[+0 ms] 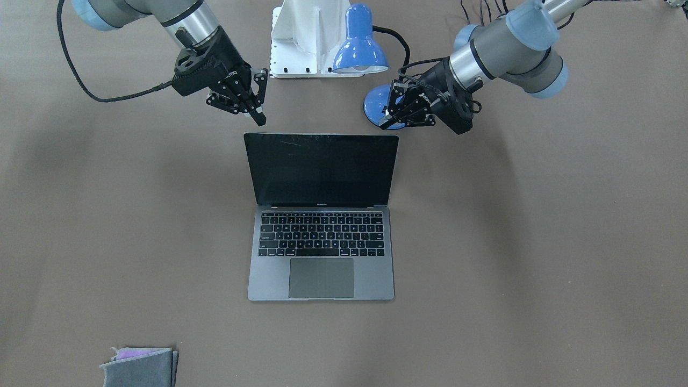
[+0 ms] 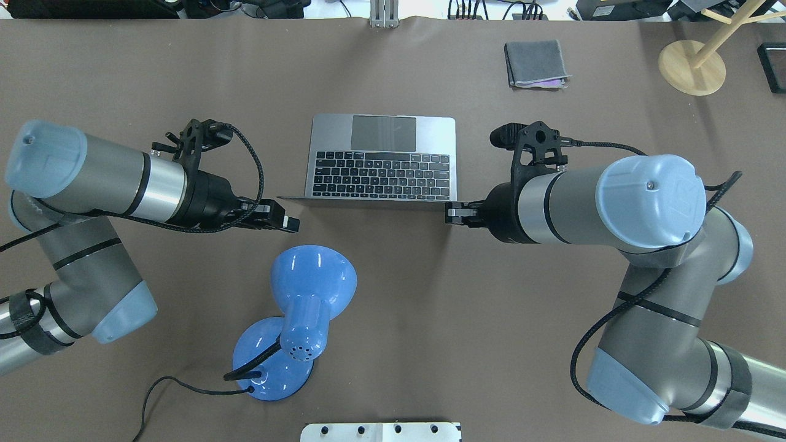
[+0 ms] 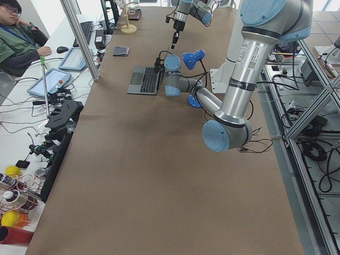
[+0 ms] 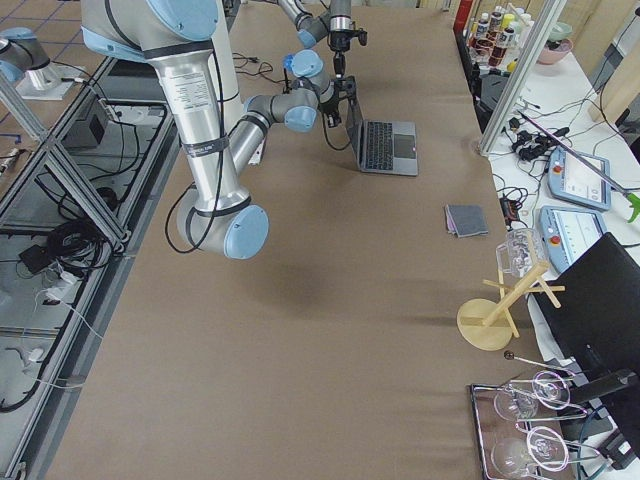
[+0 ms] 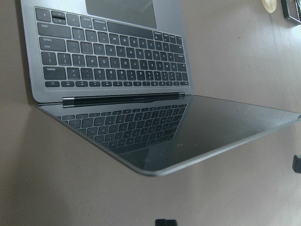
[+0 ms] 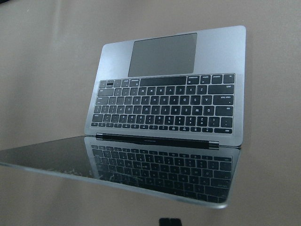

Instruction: Close laptop

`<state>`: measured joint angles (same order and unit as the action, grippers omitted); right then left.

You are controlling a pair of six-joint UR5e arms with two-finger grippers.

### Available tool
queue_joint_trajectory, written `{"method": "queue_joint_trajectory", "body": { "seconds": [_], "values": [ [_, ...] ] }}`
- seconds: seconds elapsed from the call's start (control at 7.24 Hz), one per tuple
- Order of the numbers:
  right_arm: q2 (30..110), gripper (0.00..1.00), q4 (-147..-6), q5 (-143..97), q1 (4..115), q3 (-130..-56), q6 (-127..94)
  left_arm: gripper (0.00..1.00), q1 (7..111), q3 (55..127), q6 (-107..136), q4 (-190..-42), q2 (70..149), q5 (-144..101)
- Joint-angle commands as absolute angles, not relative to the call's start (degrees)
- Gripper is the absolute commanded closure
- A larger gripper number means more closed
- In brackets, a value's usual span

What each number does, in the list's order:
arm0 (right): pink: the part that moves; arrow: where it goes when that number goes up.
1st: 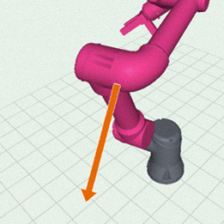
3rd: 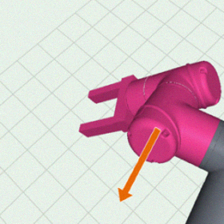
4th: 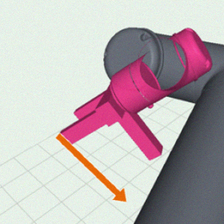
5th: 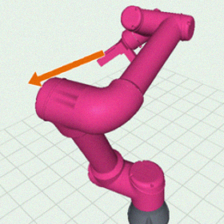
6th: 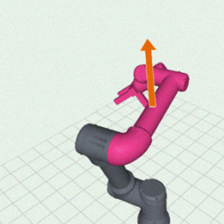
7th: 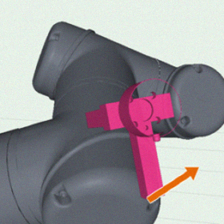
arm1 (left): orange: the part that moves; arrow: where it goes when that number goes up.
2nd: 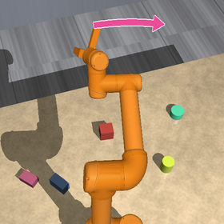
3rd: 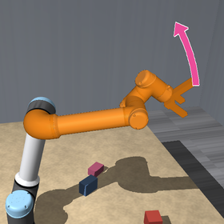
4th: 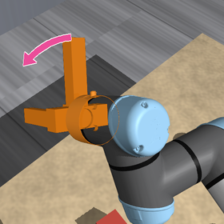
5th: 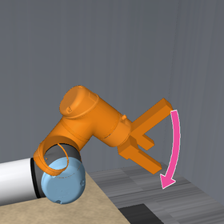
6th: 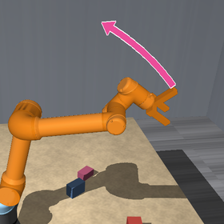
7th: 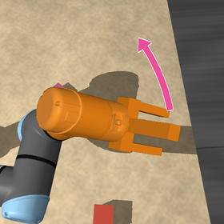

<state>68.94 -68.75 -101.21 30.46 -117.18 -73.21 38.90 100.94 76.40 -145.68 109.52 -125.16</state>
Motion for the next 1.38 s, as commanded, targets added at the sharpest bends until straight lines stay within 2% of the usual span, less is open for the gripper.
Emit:
{"method": "queue_joint_trajectory", "body": {
  "seconds": [0.0,0.83,1.24],
  "values": [
    [67.2,1.0,-68.9,-101.1,30.4,-114.8,-73.3,1.0,39.4,100.9,76.1,-144.8,109.6,-125.2],
    [65.0,1.0,-68.9,-101.2,33.6,-112.1,-72.8,1.0,43.1,99.5,75.4,-139.1,113.7,-125.2],
    [60.6,1.0,-68.8,-101.5,36.7,-105.8,-72.4,1.0,46.1,94.3,73.9,-139.0,117.0,-125.2]
  ]
}}
